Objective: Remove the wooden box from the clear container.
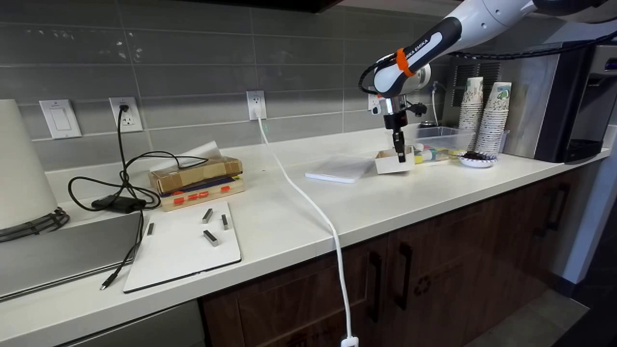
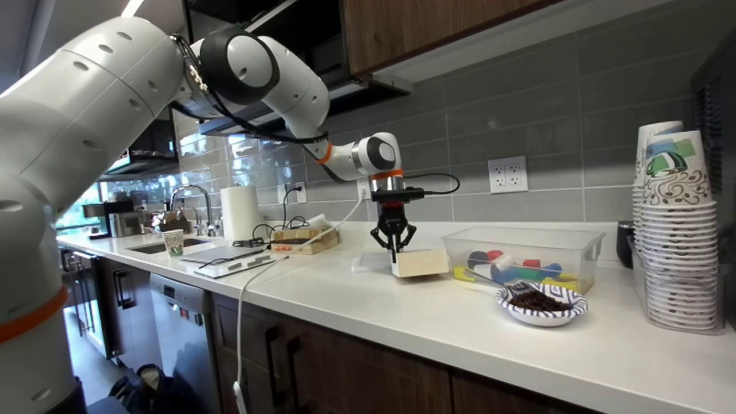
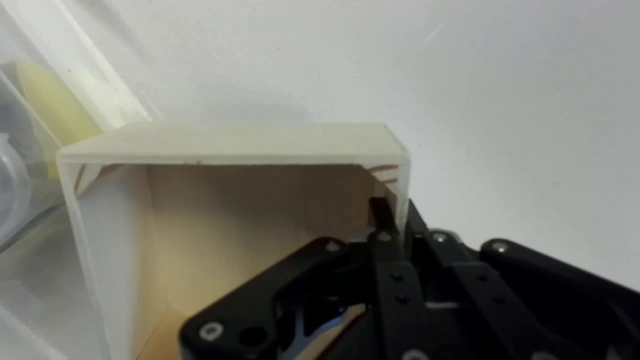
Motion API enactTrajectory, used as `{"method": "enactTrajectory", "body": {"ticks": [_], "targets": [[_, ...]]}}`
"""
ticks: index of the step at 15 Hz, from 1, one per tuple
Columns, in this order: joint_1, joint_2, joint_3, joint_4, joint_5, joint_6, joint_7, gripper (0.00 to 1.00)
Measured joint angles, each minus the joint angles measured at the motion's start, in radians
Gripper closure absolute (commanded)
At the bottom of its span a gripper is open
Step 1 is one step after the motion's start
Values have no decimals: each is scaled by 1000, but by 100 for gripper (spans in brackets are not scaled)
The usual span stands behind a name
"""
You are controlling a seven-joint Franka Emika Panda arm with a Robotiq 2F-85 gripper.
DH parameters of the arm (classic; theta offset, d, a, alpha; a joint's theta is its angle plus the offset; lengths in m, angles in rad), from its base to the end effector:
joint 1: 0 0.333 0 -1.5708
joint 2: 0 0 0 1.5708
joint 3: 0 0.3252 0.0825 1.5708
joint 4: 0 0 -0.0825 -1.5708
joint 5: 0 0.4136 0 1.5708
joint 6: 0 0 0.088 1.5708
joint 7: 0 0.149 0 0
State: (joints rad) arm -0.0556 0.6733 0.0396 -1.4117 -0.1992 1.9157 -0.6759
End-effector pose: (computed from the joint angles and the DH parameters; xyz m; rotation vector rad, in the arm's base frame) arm 0.7300 -0.0377 0.2442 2.8314 1.0928 -0.3213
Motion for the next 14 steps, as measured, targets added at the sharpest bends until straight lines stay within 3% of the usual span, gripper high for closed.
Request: {"method": "enactTrajectory", "body": {"ticks": [1,2,11,14], "targets": [[-1,0,0,1,2,0,7,68],[-3,0,0,1,4,0,11,68],[-3,8,-2,4,-1,-1,66,2],[-2,17,-2,21,-8,-15,82,0]]}}
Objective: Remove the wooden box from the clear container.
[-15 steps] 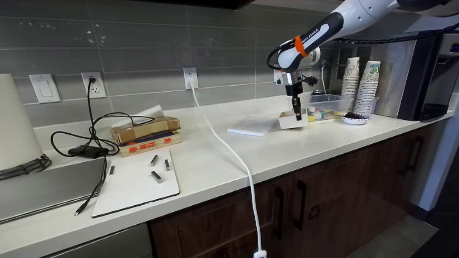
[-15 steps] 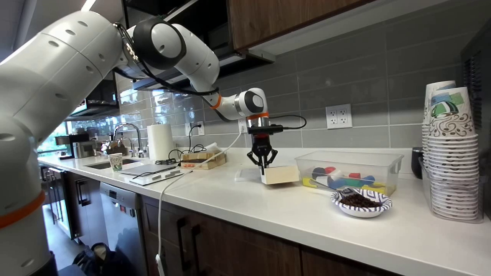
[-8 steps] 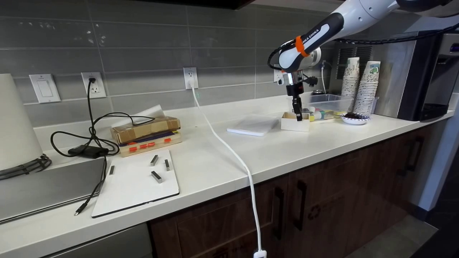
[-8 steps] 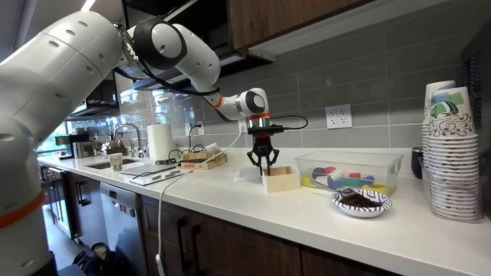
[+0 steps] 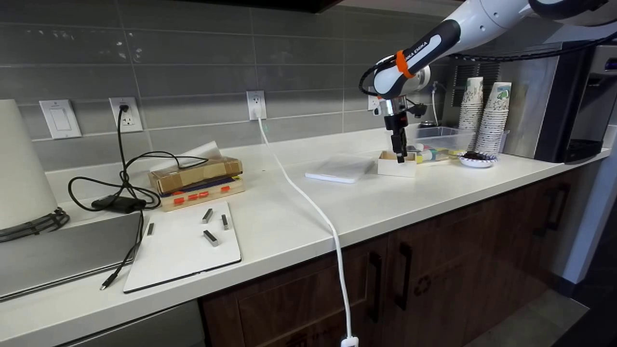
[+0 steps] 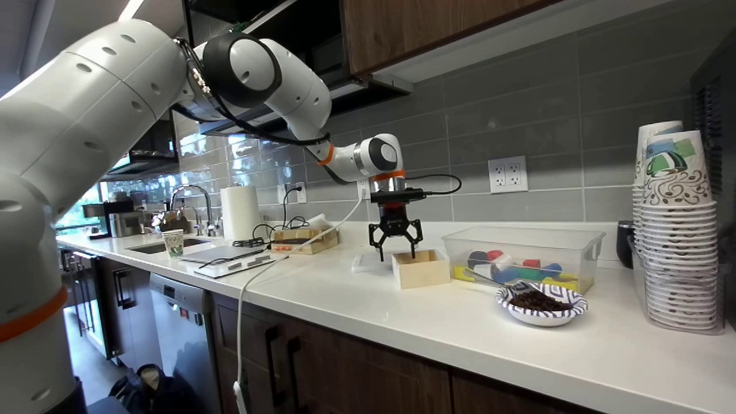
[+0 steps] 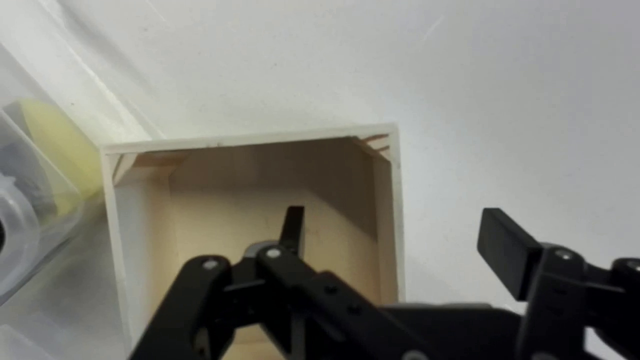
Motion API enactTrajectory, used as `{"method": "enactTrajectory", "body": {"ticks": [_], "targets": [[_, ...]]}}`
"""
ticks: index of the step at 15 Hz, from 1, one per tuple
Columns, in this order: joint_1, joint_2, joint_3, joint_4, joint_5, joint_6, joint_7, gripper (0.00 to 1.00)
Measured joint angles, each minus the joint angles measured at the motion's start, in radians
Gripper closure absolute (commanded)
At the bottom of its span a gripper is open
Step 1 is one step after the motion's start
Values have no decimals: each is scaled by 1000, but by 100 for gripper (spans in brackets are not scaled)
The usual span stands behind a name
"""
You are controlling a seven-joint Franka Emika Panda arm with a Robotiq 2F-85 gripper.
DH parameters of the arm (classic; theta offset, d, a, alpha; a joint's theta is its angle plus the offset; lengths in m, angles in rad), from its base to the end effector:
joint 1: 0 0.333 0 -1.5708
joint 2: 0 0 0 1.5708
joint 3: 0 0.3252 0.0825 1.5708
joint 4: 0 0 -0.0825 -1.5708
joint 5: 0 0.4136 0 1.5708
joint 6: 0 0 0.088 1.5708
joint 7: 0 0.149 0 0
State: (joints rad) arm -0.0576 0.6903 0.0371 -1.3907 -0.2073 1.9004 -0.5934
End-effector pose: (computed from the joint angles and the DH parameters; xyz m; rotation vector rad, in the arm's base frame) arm 0.7320 -0.0422 0.2407 2.8611 0.9665 -0.3350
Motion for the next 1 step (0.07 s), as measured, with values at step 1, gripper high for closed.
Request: {"method": "enactTrajectory", "body": {"ticks": [1], "targets": [[1,2,0,5,-3,-3,3,0]]}}
